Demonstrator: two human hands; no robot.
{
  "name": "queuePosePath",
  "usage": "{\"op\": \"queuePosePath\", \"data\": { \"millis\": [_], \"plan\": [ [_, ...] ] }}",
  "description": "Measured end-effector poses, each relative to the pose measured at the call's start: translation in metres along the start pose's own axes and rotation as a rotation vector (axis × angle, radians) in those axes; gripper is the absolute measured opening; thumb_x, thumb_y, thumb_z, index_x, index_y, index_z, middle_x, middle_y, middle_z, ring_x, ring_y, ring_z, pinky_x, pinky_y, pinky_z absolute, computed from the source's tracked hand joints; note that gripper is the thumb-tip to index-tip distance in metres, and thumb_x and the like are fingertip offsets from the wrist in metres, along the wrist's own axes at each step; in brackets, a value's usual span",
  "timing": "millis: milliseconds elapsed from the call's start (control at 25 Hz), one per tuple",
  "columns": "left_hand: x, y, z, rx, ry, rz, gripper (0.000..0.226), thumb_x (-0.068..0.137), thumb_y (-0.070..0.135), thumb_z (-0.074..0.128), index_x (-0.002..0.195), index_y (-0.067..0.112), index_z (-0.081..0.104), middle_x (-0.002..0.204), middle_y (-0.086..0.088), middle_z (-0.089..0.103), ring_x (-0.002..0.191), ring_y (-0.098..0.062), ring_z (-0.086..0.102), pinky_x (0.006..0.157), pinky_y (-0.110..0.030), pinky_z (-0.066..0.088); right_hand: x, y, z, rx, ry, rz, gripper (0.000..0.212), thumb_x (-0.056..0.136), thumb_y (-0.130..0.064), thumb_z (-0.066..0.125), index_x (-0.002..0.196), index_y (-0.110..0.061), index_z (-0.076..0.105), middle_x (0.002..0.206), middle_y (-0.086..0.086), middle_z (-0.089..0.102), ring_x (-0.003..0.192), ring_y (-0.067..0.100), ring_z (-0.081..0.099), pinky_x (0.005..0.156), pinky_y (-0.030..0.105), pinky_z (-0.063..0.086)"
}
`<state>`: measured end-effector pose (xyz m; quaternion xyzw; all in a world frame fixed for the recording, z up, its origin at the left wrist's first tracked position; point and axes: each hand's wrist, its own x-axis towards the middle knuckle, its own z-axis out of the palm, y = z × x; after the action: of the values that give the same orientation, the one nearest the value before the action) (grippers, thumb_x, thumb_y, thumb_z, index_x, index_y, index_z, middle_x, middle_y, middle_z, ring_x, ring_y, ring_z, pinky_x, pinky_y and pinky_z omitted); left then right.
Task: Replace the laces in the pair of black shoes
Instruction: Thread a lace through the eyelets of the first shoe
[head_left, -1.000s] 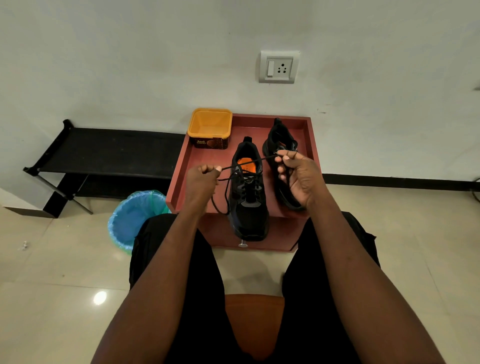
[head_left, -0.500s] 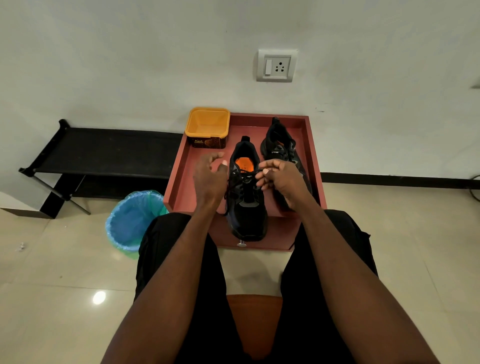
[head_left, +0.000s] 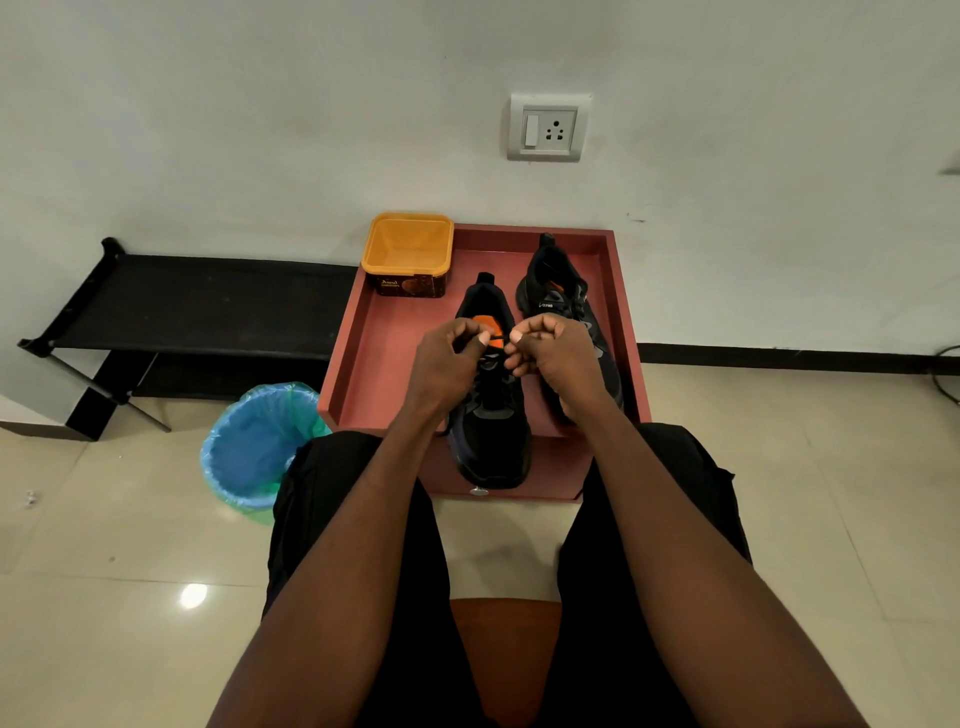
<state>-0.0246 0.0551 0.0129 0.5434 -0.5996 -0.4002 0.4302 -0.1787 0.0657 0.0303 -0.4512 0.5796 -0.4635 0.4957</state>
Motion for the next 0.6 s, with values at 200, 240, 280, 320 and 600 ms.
{"op": "queuePosePath", "data": {
  "millis": [200,240,280,320,600],
  "plan": [
    [0.006,-0.003,0.005,-0.026,-0.069,-0.044,0.017,0.093,0.02,0.067,0.108,0.013,0.07,0.096,0.002,0.069,0.091,-0.011,0.065,0.083,-0.03,0.054,0.002,-0.001,0.002,0.012,0.047,0.02,0.016,0.095,0.002,0.058,0.088,-0.006,0.07,0.072,0.007,0.067,0.061,0.008,0.061,0.061,0.019,0.052],
    [0.008,-0.004,0.007,-0.032,-0.072,-0.039,0.014,0.09,0.018,0.07,0.105,0.015,0.071,0.096,0.001,0.07,0.092,-0.012,0.066,0.084,-0.031,0.054,0.003,-0.002,0.002,0.056,0.047,0.035,0.018,0.094,0.004,0.057,0.089,-0.008,0.069,0.073,0.008,0.067,0.063,0.01,0.062,0.062,0.02,0.053],
    [0.009,-0.003,0.008,-0.036,-0.075,-0.03,0.011,0.089,0.016,0.071,0.1,0.019,0.071,0.094,0.003,0.07,0.091,-0.011,0.066,0.084,-0.032,0.054,0.004,-0.002,0.002,0.086,0.052,0.046,0.016,0.093,0.006,0.058,0.093,-0.008,0.068,0.075,0.009,0.067,0.063,0.012,0.063,0.061,0.021,0.053],
    [0.009,-0.001,0.01,-0.038,-0.076,-0.014,0.01,0.089,0.014,0.071,0.095,0.022,0.071,0.091,0.005,0.07,0.089,-0.01,0.066,0.083,-0.031,0.054,0.005,-0.003,0.002,0.104,0.063,0.056,0.015,0.092,0.005,0.06,0.099,-0.006,0.065,0.076,0.01,0.068,0.062,0.013,0.064,0.059,0.022,0.053],
    [0.022,-0.007,0.018,-0.047,-0.035,-0.034,0.01,0.092,0.019,0.067,0.092,0.01,0.07,0.092,-0.007,0.071,0.087,-0.019,0.068,0.078,-0.035,0.054,0.01,-0.001,0.0,0.094,0.086,0.116,0.019,0.093,-0.008,0.066,0.11,-0.001,0.063,0.09,0.017,0.074,0.065,0.018,0.067,0.056,0.023,0.051]
  ]
}}
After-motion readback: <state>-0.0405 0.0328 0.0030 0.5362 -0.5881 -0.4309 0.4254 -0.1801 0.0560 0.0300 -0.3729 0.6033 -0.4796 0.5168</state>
